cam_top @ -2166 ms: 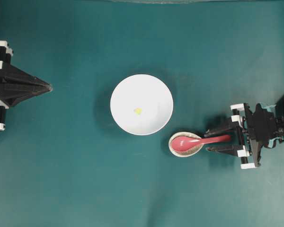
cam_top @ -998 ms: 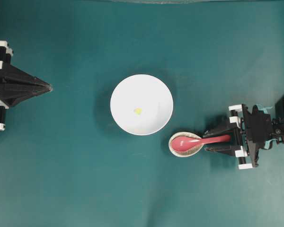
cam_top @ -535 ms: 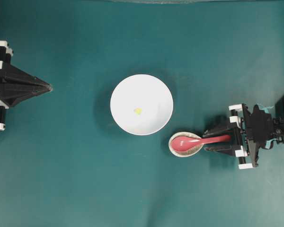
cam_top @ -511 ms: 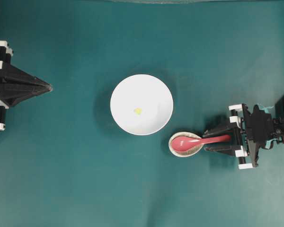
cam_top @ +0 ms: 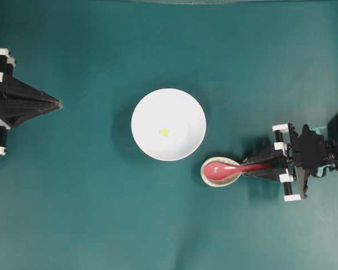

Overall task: Scoop the yellow hexagonal prism block from the bowl with a spoon using the right arm.
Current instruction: 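Lift the pink spoon out of the rest and swing it over the bowl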

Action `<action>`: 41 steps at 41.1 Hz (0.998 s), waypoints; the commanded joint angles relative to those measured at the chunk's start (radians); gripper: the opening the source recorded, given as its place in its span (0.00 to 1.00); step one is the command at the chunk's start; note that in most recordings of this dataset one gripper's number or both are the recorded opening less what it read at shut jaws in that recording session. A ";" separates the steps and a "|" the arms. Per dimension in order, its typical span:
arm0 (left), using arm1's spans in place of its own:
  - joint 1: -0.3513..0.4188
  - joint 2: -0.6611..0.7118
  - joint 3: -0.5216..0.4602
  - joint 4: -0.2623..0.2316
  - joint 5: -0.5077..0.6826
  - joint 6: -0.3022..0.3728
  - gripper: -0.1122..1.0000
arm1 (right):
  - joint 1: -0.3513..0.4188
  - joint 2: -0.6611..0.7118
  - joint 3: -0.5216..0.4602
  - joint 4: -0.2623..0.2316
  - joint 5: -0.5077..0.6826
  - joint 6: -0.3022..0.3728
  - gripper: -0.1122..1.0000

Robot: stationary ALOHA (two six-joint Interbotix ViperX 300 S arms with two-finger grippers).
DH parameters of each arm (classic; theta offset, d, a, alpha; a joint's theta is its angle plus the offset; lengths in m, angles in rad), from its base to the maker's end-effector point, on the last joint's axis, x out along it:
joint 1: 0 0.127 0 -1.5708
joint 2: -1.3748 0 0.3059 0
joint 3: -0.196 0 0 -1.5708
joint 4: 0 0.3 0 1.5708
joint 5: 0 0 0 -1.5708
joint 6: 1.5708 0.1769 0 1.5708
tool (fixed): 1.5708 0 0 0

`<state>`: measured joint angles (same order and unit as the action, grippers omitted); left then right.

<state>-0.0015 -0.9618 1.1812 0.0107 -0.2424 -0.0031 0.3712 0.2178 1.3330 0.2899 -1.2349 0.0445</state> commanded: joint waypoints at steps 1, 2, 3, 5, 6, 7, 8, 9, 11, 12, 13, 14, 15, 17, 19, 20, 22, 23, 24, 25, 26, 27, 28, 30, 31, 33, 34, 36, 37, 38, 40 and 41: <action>0.000 0.008 -0.028 0.003 -0.008 -0.002 0.14 | 0.003 -0.014 -0.003 0.002 -0.015 0.000 0.31; 0.000 0.008 -0.029 0.003 -0.008 -0.002 0.14 | 0.003 -0.017 -0.003 0.002 -0.015 0.000 0.31; 0.000 0.006 -0.029 0.003 -0.008 -0.002 0.14 | 0.003 -0.021 -0.003 0.000 -0.015 0.000 0.31; 0.000 0.006 -0.029 0.003 -0.006 -0.002 0.14 | 0.003 -0.032 0.000 0.000 -0.014 0.000 0.31; 0.000 0.006 -0.028 0.003 -0.006 -0.002 0.14 | 0.003 -0.038 -0.002 0.002 -0.012 0.000 0.31; 0.000 0.006 -0.029 0.003 -0.006 -0.002 0.14 | 0.003 -0.044 -0.002 0.002 -0.011 0.000 0.31; 0.000 0.006 -0.028 0.003 -0.006 -0.002 0.14 | 0.003 -0.055 0.000 0.002 -0.011 0.000 0.31; 0.000 0.008 -0.028 0.003 -0.006 -0.002 0.14 | 0.003 -0.061 0.000 0.002 -0.009 0.000 0.31; 0.000 0.006 -0.028 0.003 -0.006 -0.002 0.14 | 0.003 -0.081 0.002 0.000 -0.006 -0.002 0.31; 0.000 0.006 -0.028 0.003 -0.005 -0.002 0.14 | 0.003 -0.089 0.005 0.002 -0.003 -0.002 0.31; 0.000 0.006 -0.029 0.003 -0.005 -0.002 0.14 | 0.003 -0.103 0.006 0.002 0.002 -0.003 0.31; 0.000 0.008 -0.028 0.003 -0.005 -0.002 0.14 | 0.003 -0.112 0.008 0.002 0.005 -0.003 0.31; 0.000 0.006 -0.028 0.003 -0.002 0.000 0.14 | 0.003 -0.127 0.008 0.002 0.014 -0.003 0.31; 0.000 0.008 -0.028 0.003 -0.002 0.002 0.14 | 0.002 -0.158 0.006 0.002 0.034 -0.008 0.31; 0.000 0.008 -0.028 0.003 0.000 0.006 0.14 | -0.002 -0.181 0.003 0.002 0.057 -0.012 0.31; 0.000 0.008 -0.028 0.003 0.000 0.011 0.14 | -0.003 -0.195 0.002 0.002 0.071 -0.012 0.31; 0.000 0.006 -0.028 0.003 0.000 0.014 0.14 | -0.009 -0.230 -0.002 0.002 0.109 -0.015 0.31; 0.000 0.006 -0.029 0.003 0.000 0.015 0.14 | -0.014 -0.244 -0.003 0.002 0.124 -0.017 0.31; 0.000 0.006 -0.028 0.003 0.000 0.017 0.14 | -0.017 -0.258 -0.003 0.002 0.141 -0.018 0.31; 0.000 0.006 -0.028 0.003 0.000 0.017 0.14 | -0.023 -0.281 -0.008 0.002 0.167 -0.020 0.31; 0.000 0.006 -0.029 0.003 0.000 0.017 0.14 | -0.031 -0.304 -0.009 0.002 0.196 -0.025 0.31; 0.000 0.006 -0.029 0.003 0.002 0.018 0.14 | -0.035 -0.319 -0.011 0.002 0.215 -0.026 0.31; 0.002 0.008 -0.029 0.003 0.002 0.018 0.14 | -0.044 -0.341 -0.015 0.002 0.245 -0.032 0.31; 0.005 0.008 -0.029 0.003 0.002 0.017 0.14 | -0.058 -0.379 -0.025 0.002 0.304 -0.041 0.31; 0.006 0.009 -0.028 0.003 0.002 0.017 0.14 | -0.064 -0.393 -0.029 0.002 0.328 -0.046 0.31; 0.009 0.008 -0.028 0.003 0.006 0.017 0.14 | -0.083 -0.430 -0.041 0.002 0.393 -0.060 0.31; 0.009 0.009 -0.029 0.003 0.011 0.017 0.14 | -0.095 -0.451 -0.052 0.002 0.431 -0.067 0.31; 0.012 0.008 -0.029 0.003 0.012 0.017 0.14 | -0.110 -0.479 -0.066 0.002 0.489 -0.080 0.31; 0.012 0.008 -0.029 0.003 0.014 0.017 0.14 | -0.124 -0.500 -0.077 0.002 0.534 -0.087 0.31; 0.012 0.008 -0.029 0.003 0.014 0.015 0.14 | -0.137 -0.518 -0.092 0.000 0.583 -0.097 0.31; 0.012 0.008 -0.029 0.003 0.014 0.015 0.14 | -0.155 -0.545 -0.110 0.000 0.647 -0.107 0.31; 0.012 0.008 -0.029 0.003 0.014 0.017 0.14 | -0.167 -0.563 -0.126 -0.002 0.690 -0.114 0.31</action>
<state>0.0077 -0.9603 1.1796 0.0107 -0.2255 0.0138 0.2332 -0.2930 1.2548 0.2915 -0.6458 -0.0568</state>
